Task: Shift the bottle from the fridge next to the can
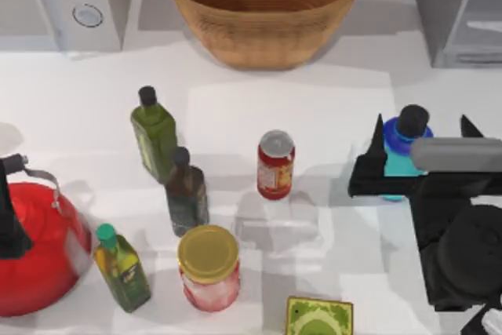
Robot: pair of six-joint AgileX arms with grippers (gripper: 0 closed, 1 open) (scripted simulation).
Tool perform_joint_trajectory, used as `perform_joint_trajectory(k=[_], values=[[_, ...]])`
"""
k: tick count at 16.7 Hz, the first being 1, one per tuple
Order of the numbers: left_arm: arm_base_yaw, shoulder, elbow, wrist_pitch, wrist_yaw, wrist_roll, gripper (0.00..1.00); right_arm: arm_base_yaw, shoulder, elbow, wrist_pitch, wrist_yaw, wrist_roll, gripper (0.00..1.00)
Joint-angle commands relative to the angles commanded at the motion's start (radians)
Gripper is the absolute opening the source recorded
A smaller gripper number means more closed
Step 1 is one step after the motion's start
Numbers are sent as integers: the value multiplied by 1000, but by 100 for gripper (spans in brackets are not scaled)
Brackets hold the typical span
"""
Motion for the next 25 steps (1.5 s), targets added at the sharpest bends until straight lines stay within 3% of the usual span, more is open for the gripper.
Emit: perform_joint_trajectory(k=[6, 16, 21, 25], values=[[0, 0, 0, 0, 0, 0, 100, -143, -380, 9, -245, -190, -13, 100], [0, 0, 0, 0, 0, 0, 100, -492, -1413, -138, -1143, -571, -20, 100], [0, 0, 0, 0, 0, 0, 100, -635, -1812, -251, -1536, -689, -16, 100], [0, 0, 0, 0, 0, 0, 100, -698, -1962, -307, -1686, -732, -13, 100]])
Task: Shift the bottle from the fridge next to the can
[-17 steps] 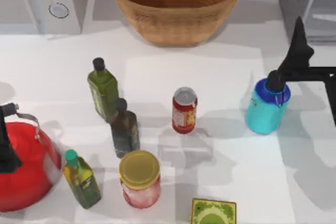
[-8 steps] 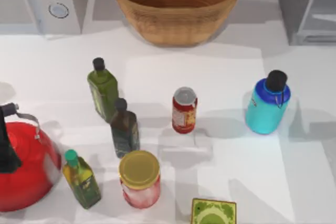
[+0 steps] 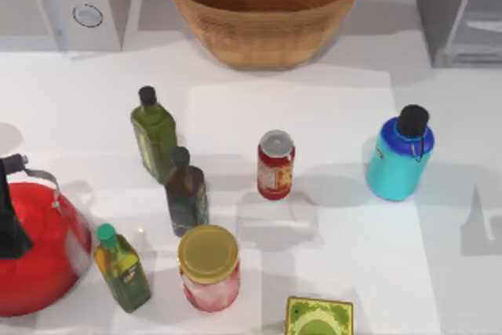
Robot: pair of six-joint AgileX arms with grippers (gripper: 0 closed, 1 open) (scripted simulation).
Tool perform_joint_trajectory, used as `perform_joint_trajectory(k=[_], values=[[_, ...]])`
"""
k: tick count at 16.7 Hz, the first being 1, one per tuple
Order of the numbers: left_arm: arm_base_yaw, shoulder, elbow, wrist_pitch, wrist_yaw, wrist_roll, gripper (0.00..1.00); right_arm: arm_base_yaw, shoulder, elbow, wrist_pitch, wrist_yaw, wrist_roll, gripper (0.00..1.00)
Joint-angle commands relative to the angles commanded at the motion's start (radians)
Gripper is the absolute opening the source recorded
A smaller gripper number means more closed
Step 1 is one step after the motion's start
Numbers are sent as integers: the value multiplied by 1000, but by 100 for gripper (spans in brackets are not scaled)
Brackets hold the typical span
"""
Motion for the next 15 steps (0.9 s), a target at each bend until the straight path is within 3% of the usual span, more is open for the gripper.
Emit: perform_joint_trajectory(k=[9, 15], values=[[0, 0, 0, 0, 0, 0, 100, -4, -37, 23, -43, 0, -1, 100], [0, 0, 0, 0, 0, 0, 100, -6, -248, 198, -388, 0, -3, 100]])
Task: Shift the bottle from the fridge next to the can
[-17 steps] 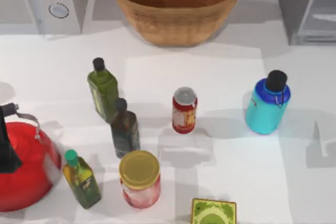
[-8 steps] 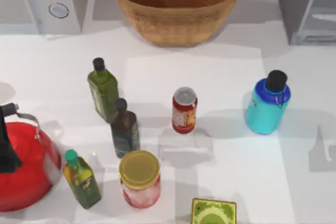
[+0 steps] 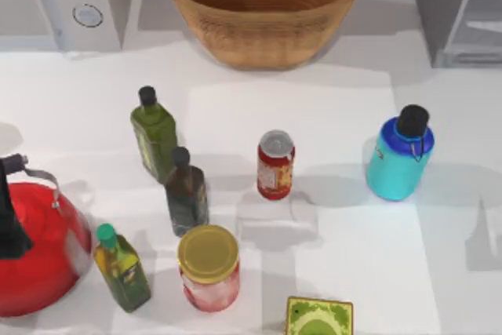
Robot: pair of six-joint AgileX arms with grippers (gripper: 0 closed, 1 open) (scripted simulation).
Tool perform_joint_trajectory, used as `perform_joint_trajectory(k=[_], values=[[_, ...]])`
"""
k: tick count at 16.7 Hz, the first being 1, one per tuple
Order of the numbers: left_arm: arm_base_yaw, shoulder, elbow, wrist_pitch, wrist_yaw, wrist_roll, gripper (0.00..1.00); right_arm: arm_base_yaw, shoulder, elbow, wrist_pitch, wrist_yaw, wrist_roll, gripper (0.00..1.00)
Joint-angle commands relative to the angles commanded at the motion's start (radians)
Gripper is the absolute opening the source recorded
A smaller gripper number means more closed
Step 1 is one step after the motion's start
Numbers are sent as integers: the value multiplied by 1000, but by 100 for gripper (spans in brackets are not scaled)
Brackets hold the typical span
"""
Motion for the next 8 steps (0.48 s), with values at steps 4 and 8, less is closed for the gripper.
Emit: perform_joint_trajectory(k=[4, 8], values=[[0, 0, 0, 0, 0, 0, 100, 1, -181, 146, -363, -3, 0, 100], [0, 0, 0, 0, 0, 0, 100, 0, -357, 289, -722, -4, -1, 100]])
